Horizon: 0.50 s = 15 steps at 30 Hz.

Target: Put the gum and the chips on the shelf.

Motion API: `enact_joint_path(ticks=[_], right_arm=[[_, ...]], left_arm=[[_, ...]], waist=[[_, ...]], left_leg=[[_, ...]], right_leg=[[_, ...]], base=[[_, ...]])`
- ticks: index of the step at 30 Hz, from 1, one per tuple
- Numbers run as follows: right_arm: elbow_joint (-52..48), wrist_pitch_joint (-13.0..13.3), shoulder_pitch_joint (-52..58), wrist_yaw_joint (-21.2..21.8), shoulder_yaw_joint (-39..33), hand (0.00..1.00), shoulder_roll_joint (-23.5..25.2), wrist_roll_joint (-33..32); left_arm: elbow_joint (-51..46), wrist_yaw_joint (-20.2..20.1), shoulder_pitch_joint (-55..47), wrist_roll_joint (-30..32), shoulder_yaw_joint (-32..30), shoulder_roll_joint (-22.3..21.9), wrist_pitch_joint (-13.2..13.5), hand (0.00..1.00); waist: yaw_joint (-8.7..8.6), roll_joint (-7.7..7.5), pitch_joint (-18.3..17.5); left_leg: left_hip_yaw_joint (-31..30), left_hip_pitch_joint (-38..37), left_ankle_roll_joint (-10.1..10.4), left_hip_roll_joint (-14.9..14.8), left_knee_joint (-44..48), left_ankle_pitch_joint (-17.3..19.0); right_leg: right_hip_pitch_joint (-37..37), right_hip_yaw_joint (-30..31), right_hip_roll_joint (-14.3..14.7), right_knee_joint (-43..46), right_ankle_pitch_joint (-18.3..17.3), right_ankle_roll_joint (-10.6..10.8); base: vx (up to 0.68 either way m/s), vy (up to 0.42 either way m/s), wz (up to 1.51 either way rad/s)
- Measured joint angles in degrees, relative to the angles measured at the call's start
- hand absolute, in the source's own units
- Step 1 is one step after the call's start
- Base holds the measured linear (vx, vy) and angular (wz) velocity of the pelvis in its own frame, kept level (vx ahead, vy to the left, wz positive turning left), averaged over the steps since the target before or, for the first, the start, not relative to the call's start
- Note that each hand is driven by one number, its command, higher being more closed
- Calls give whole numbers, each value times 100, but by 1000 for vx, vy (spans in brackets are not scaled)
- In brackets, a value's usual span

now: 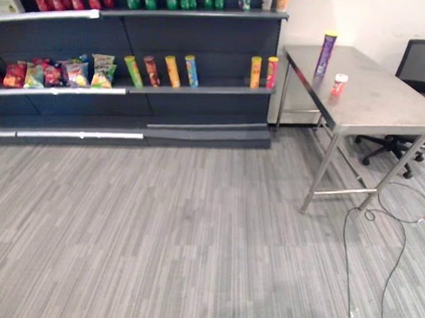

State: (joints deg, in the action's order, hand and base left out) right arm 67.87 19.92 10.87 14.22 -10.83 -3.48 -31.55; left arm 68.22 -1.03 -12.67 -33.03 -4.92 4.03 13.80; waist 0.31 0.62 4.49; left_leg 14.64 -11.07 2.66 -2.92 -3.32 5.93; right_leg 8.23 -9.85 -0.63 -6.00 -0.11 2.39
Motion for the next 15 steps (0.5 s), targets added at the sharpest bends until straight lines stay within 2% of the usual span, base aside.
enact_joint_path(ticks=[5, 12, 15], right_arm=[[0, -3, -6, -121, 0, 0, 15, 29], [3, 28, -57, -603, 3, 0, 39, 281], [-1, 123, -59, -844, 11, 0, 37, 597]], left_arm=[[6, -59, 1, 0, -4, 11, 8, 0], [6, -152, 4, -53, -4, 32, 65, 0], [5, -151, 4, -63, -4, 32, 64, 0]], waist=[[0, -34, 22], [4, -78, 67], [4, -83, 70]], left_leg=[[-76, -11, -7, 13, -48, -4], [-111, -12, -14, 31, -46, -9], [-126, -13, -23, 35, -44, -16]], right_leg=[[6, -70, -4, -1, 0, 0], [23, -104, -23, -1, -3, 4], [32, -124, -29, -1, -5, 5]], base=[[3, -18, 5], [-21, -13, 1], [-50, -31, 4]])
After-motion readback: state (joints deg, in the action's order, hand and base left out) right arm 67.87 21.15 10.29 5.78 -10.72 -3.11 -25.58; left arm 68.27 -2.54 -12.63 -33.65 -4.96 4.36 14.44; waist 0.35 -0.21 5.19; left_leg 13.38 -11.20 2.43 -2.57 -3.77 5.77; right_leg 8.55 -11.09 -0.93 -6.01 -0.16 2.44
